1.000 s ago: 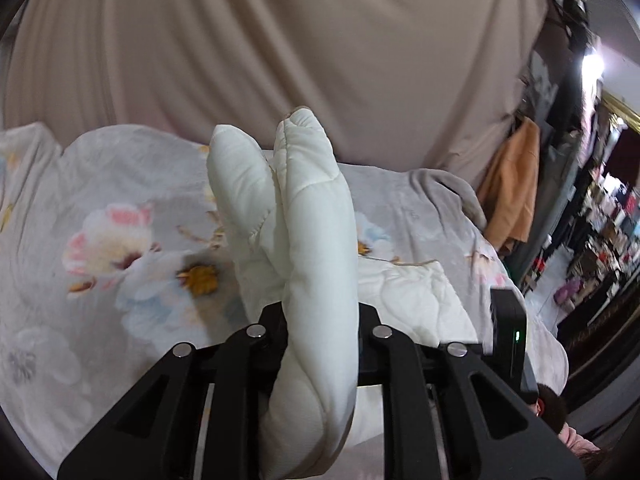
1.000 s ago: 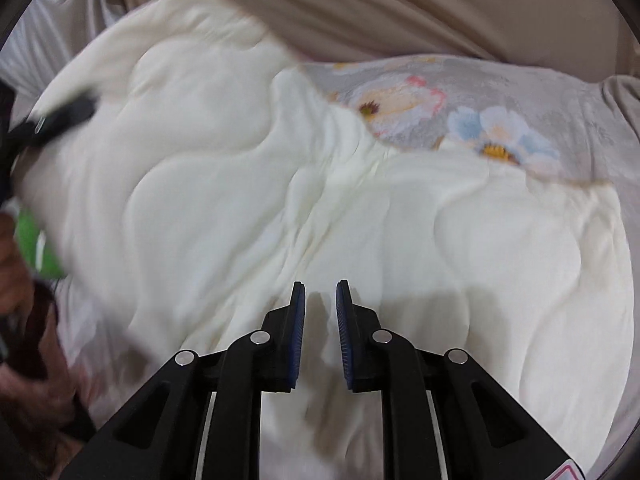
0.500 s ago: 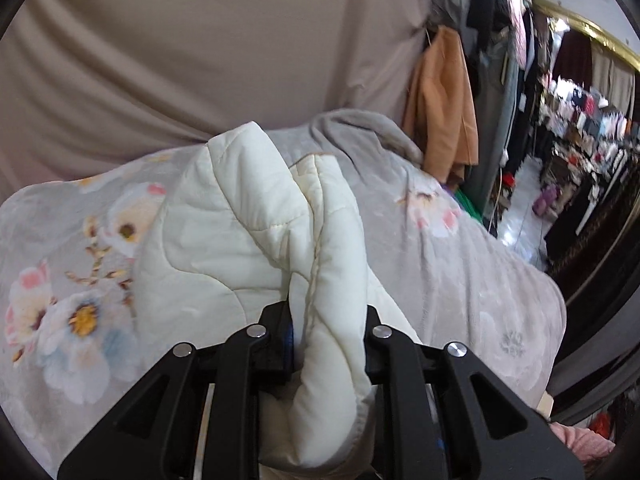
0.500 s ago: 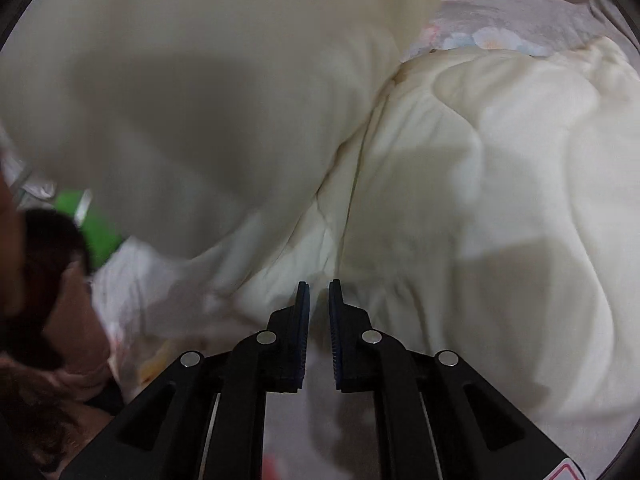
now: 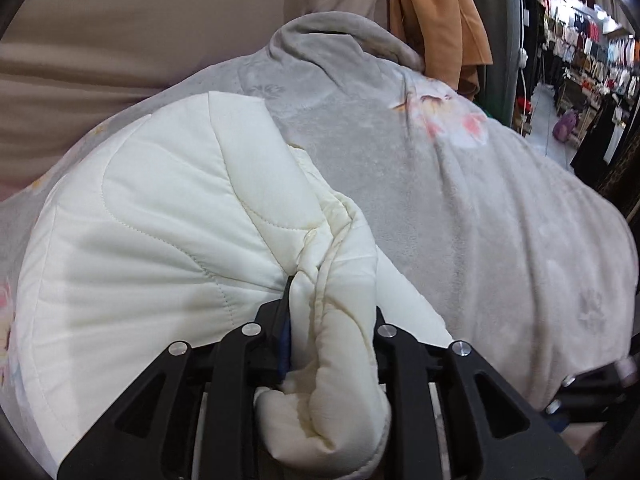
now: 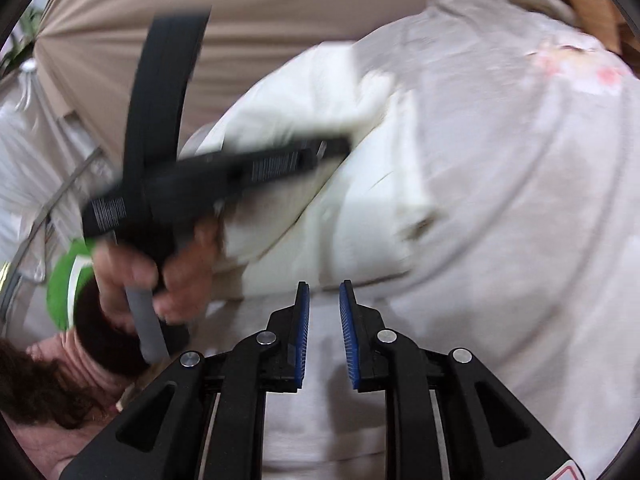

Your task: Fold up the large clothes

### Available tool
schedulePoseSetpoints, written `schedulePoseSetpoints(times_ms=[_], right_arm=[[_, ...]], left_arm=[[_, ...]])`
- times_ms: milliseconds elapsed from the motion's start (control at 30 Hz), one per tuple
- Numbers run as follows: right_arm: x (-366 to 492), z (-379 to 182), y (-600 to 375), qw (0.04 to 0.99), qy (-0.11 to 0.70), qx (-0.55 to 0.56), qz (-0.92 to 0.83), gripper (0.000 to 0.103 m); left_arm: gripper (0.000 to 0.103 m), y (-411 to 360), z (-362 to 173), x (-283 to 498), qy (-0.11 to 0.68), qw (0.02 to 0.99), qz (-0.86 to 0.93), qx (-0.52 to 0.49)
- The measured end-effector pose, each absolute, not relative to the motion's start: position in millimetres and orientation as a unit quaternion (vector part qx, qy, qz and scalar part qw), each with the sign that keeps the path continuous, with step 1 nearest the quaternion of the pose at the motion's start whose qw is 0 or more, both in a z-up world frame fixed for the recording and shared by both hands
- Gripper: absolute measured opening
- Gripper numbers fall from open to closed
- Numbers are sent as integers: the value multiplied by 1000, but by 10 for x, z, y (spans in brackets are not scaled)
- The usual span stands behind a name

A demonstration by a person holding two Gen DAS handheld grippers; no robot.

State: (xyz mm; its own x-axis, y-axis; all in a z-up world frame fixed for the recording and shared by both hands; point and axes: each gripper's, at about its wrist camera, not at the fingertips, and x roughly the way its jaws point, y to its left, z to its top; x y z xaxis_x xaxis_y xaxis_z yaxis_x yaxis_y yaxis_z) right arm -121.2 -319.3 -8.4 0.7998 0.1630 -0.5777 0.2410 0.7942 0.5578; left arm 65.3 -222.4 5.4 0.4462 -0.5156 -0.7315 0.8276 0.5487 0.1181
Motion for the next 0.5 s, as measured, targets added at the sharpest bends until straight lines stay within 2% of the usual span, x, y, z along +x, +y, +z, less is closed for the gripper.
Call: schedulePoseSetpoints(times_ms=[67, 133, 233, 300, 333, 367, 500], right_arm=[[-1250, 21, -3302, 898, 301, 319, -40, 21], [-1263, 170, -3406, 904, 285, 314, -58, 27], [-1239, 437, -3492, 914, 259, 305, -71, 44], [-1243, 634, -3524, 925, 240, 289, -62, 59], [-1183, 744, -3492, 930, 231, 280, -54, 63], [-1164, 809, -3540, 933, 225, 276, -44, 69], [-773, 1025, -3514, 935, 230, 272, 7, 74]], left_arm=[[31, -2205, 102, 634, 323, 815, -421, 233], [34, -2068, 269, 631, 324, 810, -442, 209], [38, -1757, 619, 601, 309, 810, -467, 172], [51, -1407, 899, 602, 288, 821, -474, 136], [61, -1248, 1007, 615, 280, 829, -470, 119], [63, -1065, 1109, 635, 271, 840, -459, 102], [63, -424, 1320, 713, 254, 876, -405, 61]])
